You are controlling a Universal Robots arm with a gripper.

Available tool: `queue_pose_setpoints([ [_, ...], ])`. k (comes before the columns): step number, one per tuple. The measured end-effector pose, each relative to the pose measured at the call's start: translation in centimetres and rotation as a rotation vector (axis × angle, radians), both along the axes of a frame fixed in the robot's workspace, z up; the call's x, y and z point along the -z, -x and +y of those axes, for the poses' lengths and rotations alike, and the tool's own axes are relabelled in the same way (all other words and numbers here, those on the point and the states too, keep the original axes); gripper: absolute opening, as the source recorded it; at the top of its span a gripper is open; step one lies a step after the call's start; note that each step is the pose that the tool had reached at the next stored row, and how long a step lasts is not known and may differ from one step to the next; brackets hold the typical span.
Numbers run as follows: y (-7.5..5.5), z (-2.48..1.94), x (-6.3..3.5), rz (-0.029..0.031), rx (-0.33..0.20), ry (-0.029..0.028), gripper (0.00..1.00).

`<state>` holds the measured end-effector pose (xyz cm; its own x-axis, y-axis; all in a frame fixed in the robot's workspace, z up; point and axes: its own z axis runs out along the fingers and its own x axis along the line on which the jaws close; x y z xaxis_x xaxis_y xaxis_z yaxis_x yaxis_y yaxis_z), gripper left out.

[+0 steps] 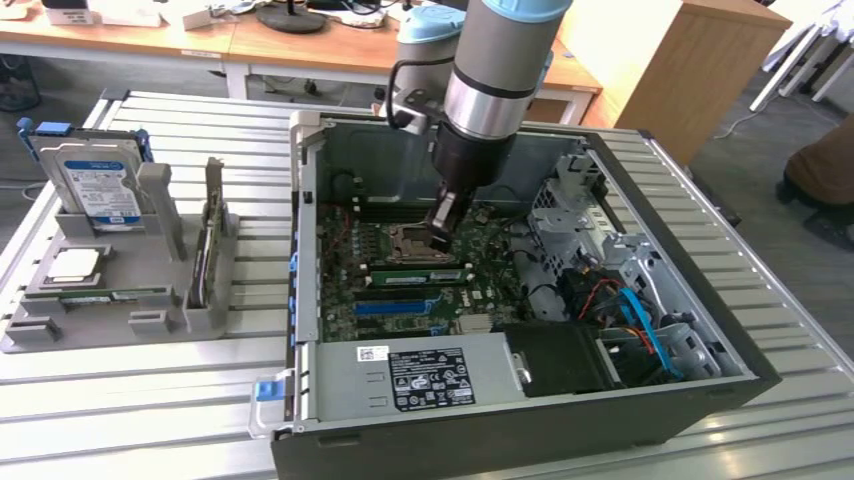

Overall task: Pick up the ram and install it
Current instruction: 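Press down the ram until it locks into place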

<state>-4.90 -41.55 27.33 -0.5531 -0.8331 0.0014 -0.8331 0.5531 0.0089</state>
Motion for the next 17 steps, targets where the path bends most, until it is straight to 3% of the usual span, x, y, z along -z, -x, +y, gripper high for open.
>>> queue_pose_setpoints([
  [17,0.00,0.00,0.08,-0.0001,0.273,0.0000,0.11],
])
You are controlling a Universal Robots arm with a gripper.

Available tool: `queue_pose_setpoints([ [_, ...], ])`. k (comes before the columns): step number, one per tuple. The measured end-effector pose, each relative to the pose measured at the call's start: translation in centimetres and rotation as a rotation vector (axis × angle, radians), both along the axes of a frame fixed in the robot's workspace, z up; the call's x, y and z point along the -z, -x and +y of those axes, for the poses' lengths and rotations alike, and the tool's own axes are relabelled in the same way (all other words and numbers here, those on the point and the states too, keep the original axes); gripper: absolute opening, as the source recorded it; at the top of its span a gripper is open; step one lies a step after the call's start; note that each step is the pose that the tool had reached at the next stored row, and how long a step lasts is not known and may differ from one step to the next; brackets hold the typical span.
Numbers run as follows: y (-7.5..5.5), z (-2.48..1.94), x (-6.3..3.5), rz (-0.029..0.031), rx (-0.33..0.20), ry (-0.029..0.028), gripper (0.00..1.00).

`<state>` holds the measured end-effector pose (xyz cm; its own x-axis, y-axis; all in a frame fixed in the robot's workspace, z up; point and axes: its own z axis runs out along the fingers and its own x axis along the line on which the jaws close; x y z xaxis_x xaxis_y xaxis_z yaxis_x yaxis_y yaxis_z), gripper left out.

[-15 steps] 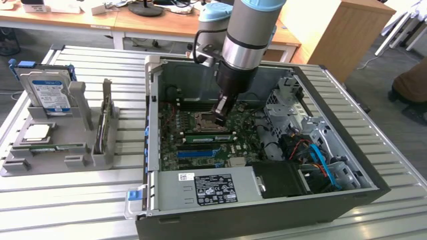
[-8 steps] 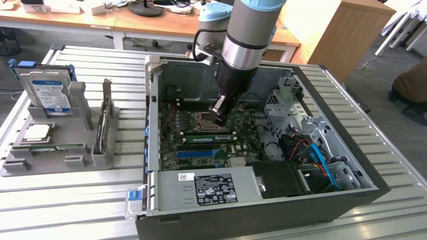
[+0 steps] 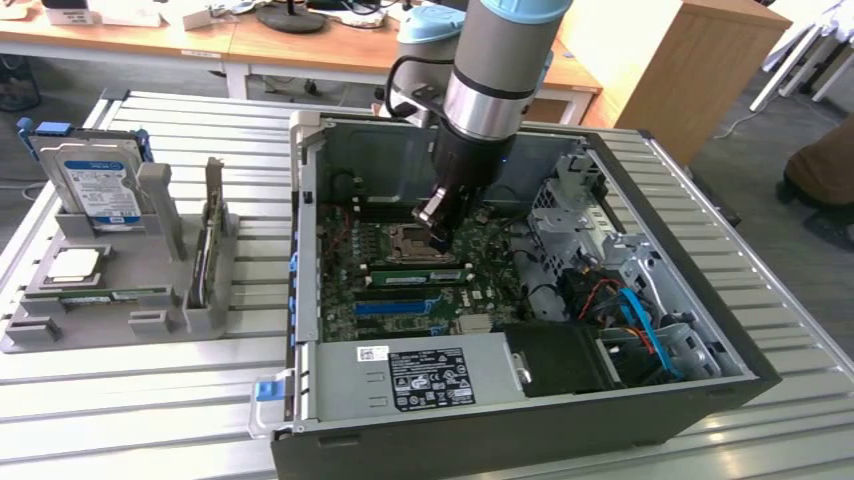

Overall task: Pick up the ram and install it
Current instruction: 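Press down the ram until it locks into place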

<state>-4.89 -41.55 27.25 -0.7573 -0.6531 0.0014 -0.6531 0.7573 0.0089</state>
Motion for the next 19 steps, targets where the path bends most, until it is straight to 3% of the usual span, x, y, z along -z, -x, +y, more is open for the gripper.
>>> queue_pose_setpoints([
  [19,0.00,0.00,0.07,0.0000,0.306,-0.0001,0.11],
])
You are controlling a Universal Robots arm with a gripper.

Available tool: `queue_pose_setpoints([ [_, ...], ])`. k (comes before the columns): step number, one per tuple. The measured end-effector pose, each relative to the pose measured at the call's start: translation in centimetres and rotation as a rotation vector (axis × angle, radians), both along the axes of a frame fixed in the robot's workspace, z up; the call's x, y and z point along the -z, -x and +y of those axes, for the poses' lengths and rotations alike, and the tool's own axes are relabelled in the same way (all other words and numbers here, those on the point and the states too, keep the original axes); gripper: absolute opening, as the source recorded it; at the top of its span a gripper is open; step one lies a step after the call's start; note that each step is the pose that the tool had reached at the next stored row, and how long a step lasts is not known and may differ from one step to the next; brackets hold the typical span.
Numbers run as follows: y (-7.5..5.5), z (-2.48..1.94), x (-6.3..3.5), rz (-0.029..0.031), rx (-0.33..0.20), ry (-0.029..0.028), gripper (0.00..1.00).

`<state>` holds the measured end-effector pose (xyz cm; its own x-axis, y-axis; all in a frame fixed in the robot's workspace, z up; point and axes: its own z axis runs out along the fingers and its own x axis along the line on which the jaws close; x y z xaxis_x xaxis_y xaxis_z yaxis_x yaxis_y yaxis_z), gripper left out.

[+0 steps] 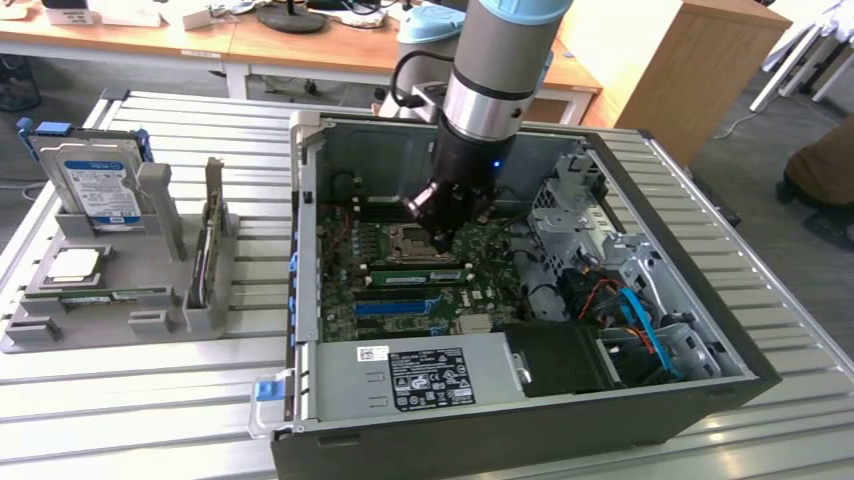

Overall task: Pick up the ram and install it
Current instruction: 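Press down the ram until it locks into place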

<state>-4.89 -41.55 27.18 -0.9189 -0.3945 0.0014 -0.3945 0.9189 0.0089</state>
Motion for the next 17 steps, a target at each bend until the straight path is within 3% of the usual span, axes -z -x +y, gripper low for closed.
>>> queue_pose_setpoints([
  [17,0.00,0.00,0.07,-0.0001,0.279,0.0000,0.11],
])
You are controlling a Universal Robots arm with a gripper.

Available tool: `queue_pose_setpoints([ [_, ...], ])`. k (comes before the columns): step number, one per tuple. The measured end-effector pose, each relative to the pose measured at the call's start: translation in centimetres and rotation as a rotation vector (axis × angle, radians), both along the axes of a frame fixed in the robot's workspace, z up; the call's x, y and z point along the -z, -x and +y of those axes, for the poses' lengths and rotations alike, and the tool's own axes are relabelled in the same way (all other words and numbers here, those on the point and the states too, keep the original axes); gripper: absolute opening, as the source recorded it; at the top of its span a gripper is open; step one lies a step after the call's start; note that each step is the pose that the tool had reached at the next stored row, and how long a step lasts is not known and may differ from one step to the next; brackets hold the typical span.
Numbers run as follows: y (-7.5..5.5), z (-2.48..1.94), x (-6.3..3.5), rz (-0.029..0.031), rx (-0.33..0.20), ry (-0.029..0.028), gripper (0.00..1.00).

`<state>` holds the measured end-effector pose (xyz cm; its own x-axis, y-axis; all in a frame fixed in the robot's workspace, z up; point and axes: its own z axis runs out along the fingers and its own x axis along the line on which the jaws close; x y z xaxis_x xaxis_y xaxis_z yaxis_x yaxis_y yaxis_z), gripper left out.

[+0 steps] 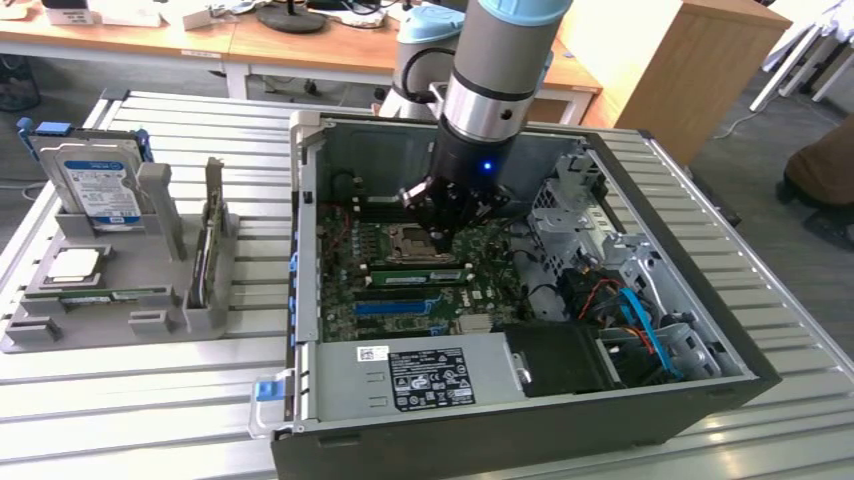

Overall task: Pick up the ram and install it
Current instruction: 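Press down the ram until it locks into place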

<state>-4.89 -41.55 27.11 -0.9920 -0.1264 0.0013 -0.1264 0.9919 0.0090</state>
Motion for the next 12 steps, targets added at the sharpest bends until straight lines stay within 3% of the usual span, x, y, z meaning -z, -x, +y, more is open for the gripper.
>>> queue_pose_setpoints([
  [9,0.00,0.00,0.03,0.0001,0.142,0.0001,0.11],
  [12,0.01,0.00,0.03,0.0000,0.144,0.0000,0.11],
])
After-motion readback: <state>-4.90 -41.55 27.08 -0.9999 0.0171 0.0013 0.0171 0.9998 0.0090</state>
